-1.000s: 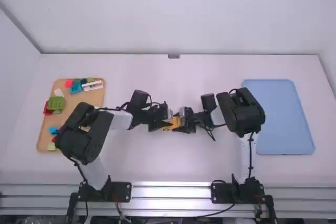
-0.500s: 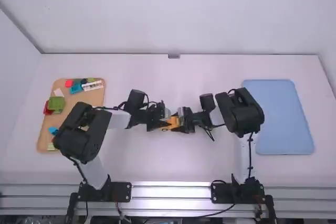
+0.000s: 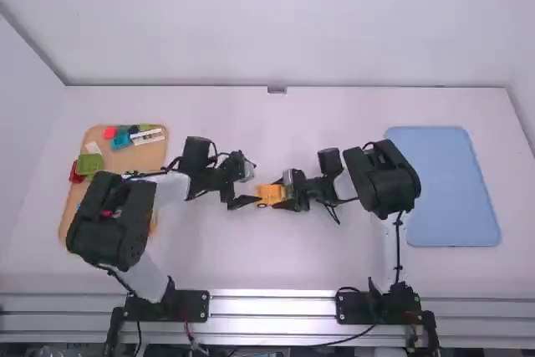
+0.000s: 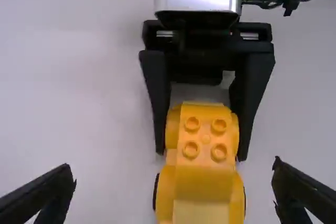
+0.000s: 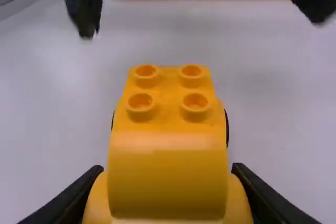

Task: Assemble lego blocks to make yellow taxi

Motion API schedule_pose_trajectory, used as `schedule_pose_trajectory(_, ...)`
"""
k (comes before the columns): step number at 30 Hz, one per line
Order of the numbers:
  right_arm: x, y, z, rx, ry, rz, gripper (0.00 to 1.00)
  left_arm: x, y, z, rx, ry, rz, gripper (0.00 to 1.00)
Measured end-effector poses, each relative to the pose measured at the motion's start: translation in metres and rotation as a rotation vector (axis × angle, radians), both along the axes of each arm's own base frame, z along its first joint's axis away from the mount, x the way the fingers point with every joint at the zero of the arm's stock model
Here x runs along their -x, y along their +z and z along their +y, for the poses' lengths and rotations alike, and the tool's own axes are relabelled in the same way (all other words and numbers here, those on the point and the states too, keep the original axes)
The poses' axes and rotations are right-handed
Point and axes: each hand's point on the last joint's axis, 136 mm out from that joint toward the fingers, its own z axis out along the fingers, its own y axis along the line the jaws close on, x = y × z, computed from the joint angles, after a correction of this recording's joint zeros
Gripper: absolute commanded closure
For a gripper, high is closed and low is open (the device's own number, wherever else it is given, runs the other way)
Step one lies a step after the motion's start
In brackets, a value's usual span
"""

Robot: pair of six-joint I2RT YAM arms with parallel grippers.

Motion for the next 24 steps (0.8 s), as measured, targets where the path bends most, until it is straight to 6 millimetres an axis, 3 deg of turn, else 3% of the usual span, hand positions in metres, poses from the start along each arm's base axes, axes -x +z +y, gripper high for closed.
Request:
schedule_pose_trajectory(6, -0.018, 0.012, -0.018, -0.023, -0.088, 0.106, 0.42, -0.01, 0.045, 0.051, 0.028, 0.145, -0.036, 0.01)
schedule_pose_trajectory(8, -0.027, 0.019, -0.027, -0.024, -0.13, 0.117, 0.43, -0.01, 0.051, 0.061, 0.027, 0.176, -0.036, 0.01)
schedule_pose_trajectory(12, -0.05, 0.054, -0.064, 0.005, -0.289, 0.113, 0.46, -0.008, 0.051, 0.071, 0.011, 0.211, -0.012, 0.01)
schedule_pose_trajectory(18, -0.064, 0.099, -0.147, 0.15, -0.618, 0.078, 0.42, -0.006, 0.039, 0.077, -0.047, 0.25, 0.03, 0.01)
schedule_pose_trajectory(20, -0.065, 0.115, -0.196, 0.241, -0.794, 0.036, 0.42, -0.008, 0.036, 0.081, -0.071, 0.267, 0.031, 0.01)
schedule_pose_trajectory(22, -0.066, 0.127, -0.226, 0.288, -0.906, 0.001, 0.42, -0.009, 0.035, 0.082, -0.081, 0.273, 0.031, 0.01)
schedule_pose_trajectory(24, -0.069, 0.146, -0.274, 0.342, -1.084, -0.062, 0.38, -0.01, 0.033, 0.084, -0.094, 0.282, 0.029, 0.01)
